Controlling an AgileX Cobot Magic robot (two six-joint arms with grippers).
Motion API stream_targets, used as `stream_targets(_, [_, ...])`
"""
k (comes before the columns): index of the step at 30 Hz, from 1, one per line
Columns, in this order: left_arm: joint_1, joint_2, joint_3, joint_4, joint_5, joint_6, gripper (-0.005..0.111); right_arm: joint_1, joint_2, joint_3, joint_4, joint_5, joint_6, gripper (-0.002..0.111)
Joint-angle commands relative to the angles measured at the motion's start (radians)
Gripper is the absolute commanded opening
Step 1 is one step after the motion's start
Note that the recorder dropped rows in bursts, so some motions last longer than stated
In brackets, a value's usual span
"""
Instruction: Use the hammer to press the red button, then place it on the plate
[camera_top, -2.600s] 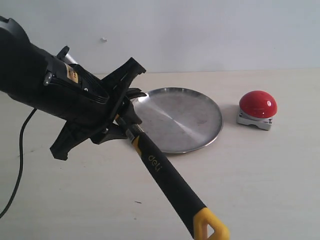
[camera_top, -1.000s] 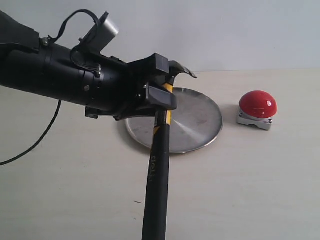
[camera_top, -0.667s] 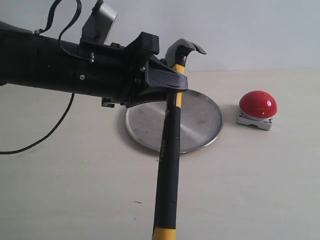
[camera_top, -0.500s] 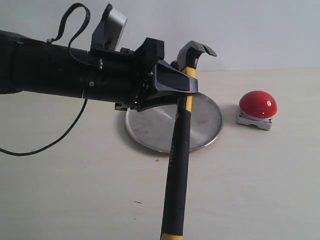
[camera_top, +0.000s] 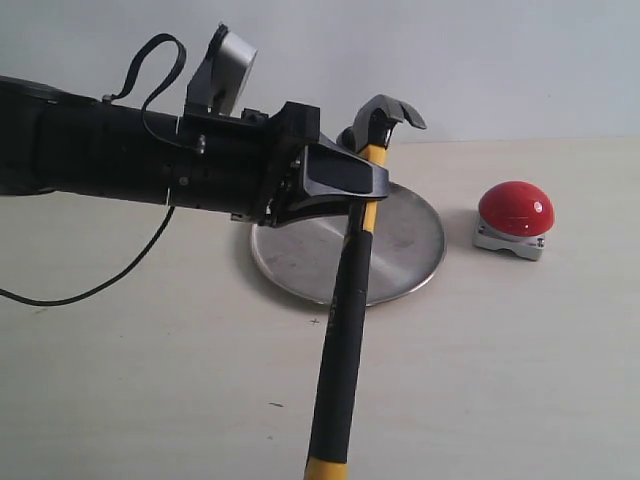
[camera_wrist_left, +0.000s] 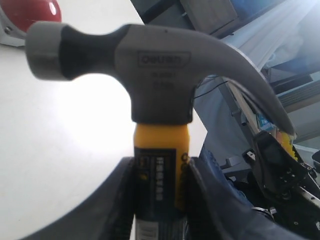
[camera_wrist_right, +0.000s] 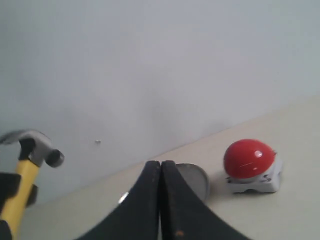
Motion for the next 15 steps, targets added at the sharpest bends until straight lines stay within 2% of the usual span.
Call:
stream_targets(1, [0.008, -0.012, -0.009, -0.061, 0.045, 0.010, 0.000, -0.005, -0.006, 0.005, 0.061, -0.042, 0.093, 0.000])
stream_targets(11, [0.008, -0.012, -0.009, -0.061, 0.030, 0.010, 0.000, -0.005, -0.006, -0.003, 0.056, -0.063, 0.016, 0.000])
stream_targets(15, [0.008, -0.012, -0.009, -0.061, 0.030, 0.010, 0.000, -0.005, 0.071, -0.139, 0.056, 0.052, -0.141, 0.000])
